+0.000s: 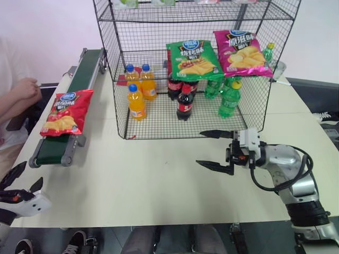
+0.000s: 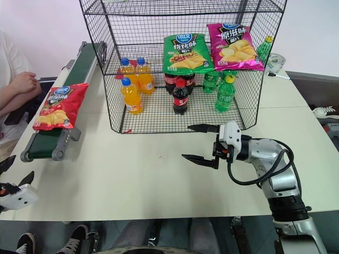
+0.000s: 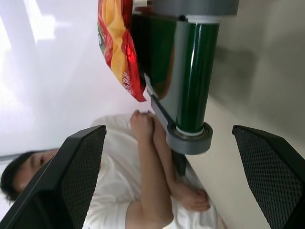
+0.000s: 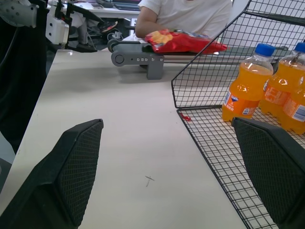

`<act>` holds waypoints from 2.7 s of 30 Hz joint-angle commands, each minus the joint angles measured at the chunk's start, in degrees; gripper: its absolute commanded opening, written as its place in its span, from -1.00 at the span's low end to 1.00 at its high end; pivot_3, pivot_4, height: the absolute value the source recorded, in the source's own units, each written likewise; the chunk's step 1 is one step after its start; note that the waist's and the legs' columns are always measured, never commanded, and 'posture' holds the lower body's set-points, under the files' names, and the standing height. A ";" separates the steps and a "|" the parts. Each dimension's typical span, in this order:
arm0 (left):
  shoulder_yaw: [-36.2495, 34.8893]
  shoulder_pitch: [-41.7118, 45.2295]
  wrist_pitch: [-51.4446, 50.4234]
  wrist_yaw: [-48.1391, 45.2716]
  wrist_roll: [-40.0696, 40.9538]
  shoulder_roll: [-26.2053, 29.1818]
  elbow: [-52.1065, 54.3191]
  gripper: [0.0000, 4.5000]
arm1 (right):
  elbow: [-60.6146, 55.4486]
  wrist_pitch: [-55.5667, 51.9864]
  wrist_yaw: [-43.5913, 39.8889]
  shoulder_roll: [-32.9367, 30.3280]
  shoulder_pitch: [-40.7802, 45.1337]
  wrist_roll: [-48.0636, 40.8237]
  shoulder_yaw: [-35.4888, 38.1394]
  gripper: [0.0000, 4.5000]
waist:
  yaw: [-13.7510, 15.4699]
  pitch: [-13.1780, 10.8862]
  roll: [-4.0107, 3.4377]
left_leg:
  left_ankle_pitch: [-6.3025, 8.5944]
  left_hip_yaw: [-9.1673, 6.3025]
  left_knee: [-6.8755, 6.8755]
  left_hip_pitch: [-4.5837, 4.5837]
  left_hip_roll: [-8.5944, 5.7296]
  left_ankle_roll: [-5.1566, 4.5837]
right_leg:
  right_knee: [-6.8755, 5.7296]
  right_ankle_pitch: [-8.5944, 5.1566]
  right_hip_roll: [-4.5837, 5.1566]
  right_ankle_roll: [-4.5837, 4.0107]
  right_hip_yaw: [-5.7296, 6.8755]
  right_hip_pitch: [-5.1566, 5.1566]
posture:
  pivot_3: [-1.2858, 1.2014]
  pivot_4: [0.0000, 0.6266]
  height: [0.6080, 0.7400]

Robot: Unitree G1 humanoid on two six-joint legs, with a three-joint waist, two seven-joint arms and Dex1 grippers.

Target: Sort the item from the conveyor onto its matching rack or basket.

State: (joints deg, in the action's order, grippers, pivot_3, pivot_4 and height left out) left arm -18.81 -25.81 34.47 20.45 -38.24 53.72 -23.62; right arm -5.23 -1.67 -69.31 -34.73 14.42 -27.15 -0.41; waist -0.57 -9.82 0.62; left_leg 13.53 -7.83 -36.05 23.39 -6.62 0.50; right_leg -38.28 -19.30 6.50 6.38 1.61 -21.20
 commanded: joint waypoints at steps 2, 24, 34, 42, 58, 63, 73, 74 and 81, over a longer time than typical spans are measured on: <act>0.12 1.30 -1.03 1.52 0.67 -0.07 0.06 0.98 | -0.72 0.36 0.10 0.36 1.19 0.04 -0.09 1.00 | 0.01 0.00 0.00 | 0.00 0.00 0.00 0.00 0.00 0.00 | 0.00 0.00 0.00 0.00 0.00 0.00 | 0.03 -0.52 1.00; 6.21 9.12 -2.14 1.79 1.56 -2.57 0.67 0.88 | -1.96 0.02 1.35 -0.56 0.13 0.02 0.16 1.00 | -0.07 0.06 0.05 | -0.03 0.00 -0.02 0.00 -0.01 0.04 | -0.07 0.00 0.00 0.00 0.00 0.02 | 0.03 -0.52 1.00; 7.05 9.47 -1.55 2.21 2.59 -2.27 -1.33 -0.99 | -1.85 0.12 1.66 -0.74 0.07 0.39 0.05 1.00 | -0.02 0.08 0.03 | -0.02 0.00 -0.03 0.00 -0.01 0.03 | -0.08 0.00 0.00 0.00 -0.01 0.00 | 0.03 -0.52 1.00; 4.46 5.63 -1.76 4.56 2.40 -2.33 2.65 -0.99 | -1.67 -0.10 1.42 -0.67 -0.11 0.73 0.18 1.00 | -0.03 0.09 0.04 | -0.02 0.00 -0.03 0.00 -0.01 0.03 | -0.08 0.00 0.01 0.00 -0.01 0.00 | 0.03 -0.52 1.00; -8.83 1.56 -7.15 -7.95 4.34 -5.53 35.09 -0.99 | 2.81 -1.87 3.64 -1.07 1.41 -5.55 10.11 1.00 | 0.10 0.10 0.05 | -0.01 0.03 -0.01 0.02 0.00 0.02 | -0.04 0.00 0.01 0.00 -0.04 0.17 | 0.03 -0.52 1.00; -5.97 6.65 -8.84 -13.47 4.24 -7.29 42.16 -0.99 | 1.85 -4.27 6.10 -1.26 1.31 -9.53 16.07 1.00 | 0.34 0.11 0.05 | -0.01 0.02 -0.03 0.02 0.00 0.02 | -0.03 0.00 0.01 0.00 -0.03 0.21 | 0.03 -0.52 1.00; 8.10 28.42 -14.43 -22.05 1.00 -12.84 45.02 -0.99 | -1.23 -4.62 9.88 0.89 -0.44 -9.66 17.11 1.00 | 0.88 0.15 -0.04 | -0.23 0.05 -0.08 0.02 -0.01 0.38 | -0.04 0.00 0.00 -0.01 -0.03 0.23 | 0.03 -0.52 1.00; 9.12 30.03 -14.57 -22.48 0.47 -13.13 44.41 -0.99 | -1.48 -4.43 10.03 0.96 -0.54 -9.50 16.92 1.00 | 0.90 0.15 -0.04 | -0.24 0.05 -0.09 0.02 0.00 0.39 | -0.05 0.00 -0.02 0.00 -0.02 0.23 | 0.03 -0.52 1.00; 17.06 46.47 -18.72 -20.91 -4.53 -17.63 33.09 -0.99 | -7.46 -5.79 10.92 1.52 -1.66 -10.23 14.62 1.00 | 1.13 0.18 -0.09 | -0.26 0.06 -0.10 0.02 0.00 0.41 | -0.08 0.00 -0.05 0.00 -0.03 0.20 | 0.03 -0.52 1.00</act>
State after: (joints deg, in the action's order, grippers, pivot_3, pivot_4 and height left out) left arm -2.40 18.29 16.66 -2.04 -41.20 36.07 10.67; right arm -8.65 -7.37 -58.74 -33.47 12.39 -36.26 14.39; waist 0.56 -9.64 0.53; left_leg 13.27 -7.77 -36.16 23.41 -6.62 0.92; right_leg -38.37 -19.29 6.46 6.38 1.57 -21.00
